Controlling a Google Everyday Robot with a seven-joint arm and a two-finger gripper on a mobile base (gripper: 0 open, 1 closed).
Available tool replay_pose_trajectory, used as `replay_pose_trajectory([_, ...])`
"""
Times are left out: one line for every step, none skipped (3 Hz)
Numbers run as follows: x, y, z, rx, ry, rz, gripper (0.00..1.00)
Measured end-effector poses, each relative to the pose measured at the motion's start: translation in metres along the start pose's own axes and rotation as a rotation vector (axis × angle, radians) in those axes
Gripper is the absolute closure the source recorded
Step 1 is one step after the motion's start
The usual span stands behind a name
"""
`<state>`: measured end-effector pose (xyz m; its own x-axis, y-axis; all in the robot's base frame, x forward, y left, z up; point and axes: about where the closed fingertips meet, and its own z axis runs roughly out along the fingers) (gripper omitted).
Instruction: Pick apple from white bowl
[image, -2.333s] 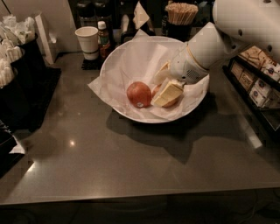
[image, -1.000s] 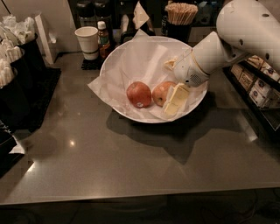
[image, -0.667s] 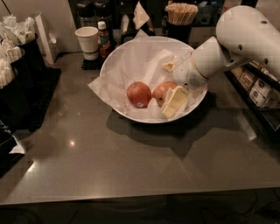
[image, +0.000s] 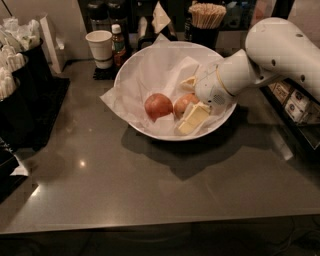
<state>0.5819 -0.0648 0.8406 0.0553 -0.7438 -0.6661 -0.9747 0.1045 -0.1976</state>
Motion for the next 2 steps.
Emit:
replay_pose_trajectory([0.0006, 0.0017, 0.0014, 0.005, -0.003, -0.001, 0.44])
replay_pose_trajectory([0.0006, 0.0017, 0.0014, 0.005, -0.003, -0.001, 0.67])
